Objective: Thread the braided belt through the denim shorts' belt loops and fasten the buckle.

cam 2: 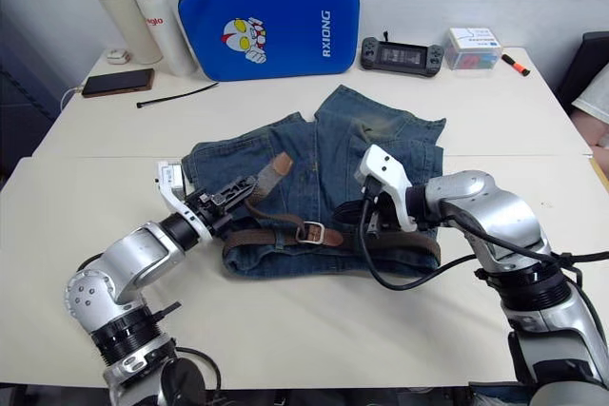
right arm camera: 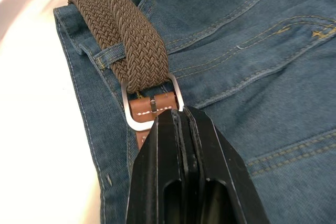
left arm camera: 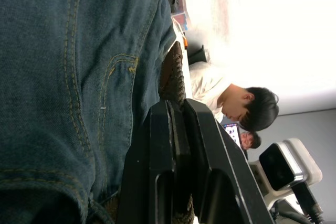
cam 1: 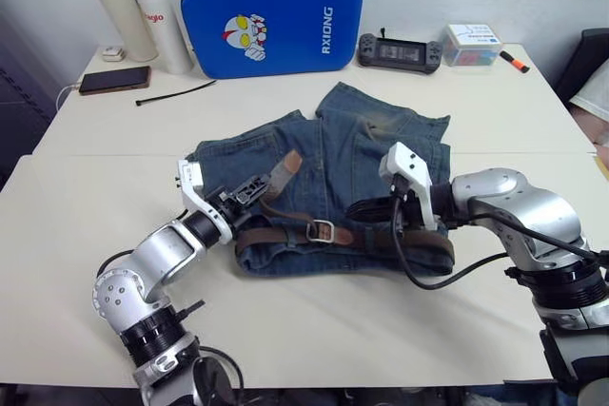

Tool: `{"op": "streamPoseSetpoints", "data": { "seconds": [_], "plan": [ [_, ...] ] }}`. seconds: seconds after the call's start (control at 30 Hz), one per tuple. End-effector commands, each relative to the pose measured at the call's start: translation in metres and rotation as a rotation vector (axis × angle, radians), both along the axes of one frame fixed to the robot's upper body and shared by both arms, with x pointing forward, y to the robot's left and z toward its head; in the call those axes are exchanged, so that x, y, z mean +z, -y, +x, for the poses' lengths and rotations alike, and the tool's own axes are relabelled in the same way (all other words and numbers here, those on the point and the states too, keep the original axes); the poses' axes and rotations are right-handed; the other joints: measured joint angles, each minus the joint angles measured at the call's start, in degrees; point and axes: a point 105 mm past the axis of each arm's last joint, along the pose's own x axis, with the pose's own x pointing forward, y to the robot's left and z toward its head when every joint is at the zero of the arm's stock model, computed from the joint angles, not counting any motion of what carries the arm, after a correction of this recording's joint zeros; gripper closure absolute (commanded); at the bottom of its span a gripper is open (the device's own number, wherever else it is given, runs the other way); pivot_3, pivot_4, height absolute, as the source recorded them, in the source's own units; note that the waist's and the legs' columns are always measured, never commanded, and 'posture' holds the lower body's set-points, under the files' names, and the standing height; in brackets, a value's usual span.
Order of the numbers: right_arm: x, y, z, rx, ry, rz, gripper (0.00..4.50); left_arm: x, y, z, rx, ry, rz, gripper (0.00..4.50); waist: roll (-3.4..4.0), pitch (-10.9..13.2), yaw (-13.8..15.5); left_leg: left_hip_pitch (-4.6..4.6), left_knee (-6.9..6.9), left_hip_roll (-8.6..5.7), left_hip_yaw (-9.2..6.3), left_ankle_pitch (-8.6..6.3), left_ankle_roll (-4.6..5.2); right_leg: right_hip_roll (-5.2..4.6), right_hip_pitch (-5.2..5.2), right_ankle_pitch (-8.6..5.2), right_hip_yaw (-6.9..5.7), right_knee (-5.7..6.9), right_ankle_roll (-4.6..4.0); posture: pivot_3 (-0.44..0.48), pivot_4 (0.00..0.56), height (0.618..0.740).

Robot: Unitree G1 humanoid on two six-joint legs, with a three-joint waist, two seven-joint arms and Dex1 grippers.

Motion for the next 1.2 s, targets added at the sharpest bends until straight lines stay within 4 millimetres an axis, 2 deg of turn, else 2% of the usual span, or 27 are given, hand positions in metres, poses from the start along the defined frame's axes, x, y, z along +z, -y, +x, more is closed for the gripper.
{"op": "streamPoseSetpoints", "data": {
  "seconds": [0.03,0.3,0.5,0.67,1.07,1.2],
  "plan": [
    [-0.006,-0.007,-0.002,0.024,0.004,-0.009,4.48,0.013,0.0,-0.004,-0.018,0.039,-0.015,4.5,0.0,0.0,-0.01,0.0,0.0,0.0,0.0,0.0,0.0,0.0,0.0,0.0,0.01,0.0,0.0,0.0,0.15,0.677],
    [-0.016,-0.022,-0.004,0.06,-0.026,0.003,4.48,0.017,-0.009,-0.006,-0.002,0.027,0.007,4.5,0.0,0.0,-0.1,0.0,0.0,0.0,0.0,0.0,0.0,0.0,-0.03,0.0,0.07,0.01,-0.01,0.0,0.15,0.677],
    [-0.013,-0.039,0.002,0.07,0.004,0.052,4.48,0.015,-0.01,-0.005,0.0,0.02,0.026,4.5,0.01,0.0,-0.13,0.0,-0.02,-0.02,0.0,0.0,0.01,0.0,-0.03,-0.01,0.08,0.01,-0.01,0.0,0.15,0.677],
    [-0.014,-0.053,-0.003,0.093,0.005,0.085,4.48,0.01,-0.007,-0.005,-0.013,0.027,0.075,4.5,0.02,0.0,-0.17,0.0,-0.05,0.0,-0.01,0.0,0.01,0.01,-0.05,-0.01,0.08,0.01,-0.02,0.0,0.15,0.677],
    [-0.028,-0.052,-0.001,0.104,-0.01,0.047,4.48,0.007,-0.02,0.002,-0.013,0.086,0.202,4.5,0.04,0.01,-0.59,0.0,-0.1,0.0,-0.01,0.0,0.01,0.01,-0.07,-0.02,0.09,0.0,-0.03,0.0,0.15,0.677],
    [-0.035,-0.055,0.0,0.104,-0.019,0.035,4.48,0.002,-0.021,0.011,0.019,0.106,0.267,4.5,0.05,0.02,-0.69,0.0,-0.12,0.0,-0.02,0.0,0.01,0.01,-0.07,-0.02,0.08,0.0,-0.03,0.0,0.15,0.677]
  ]
}}
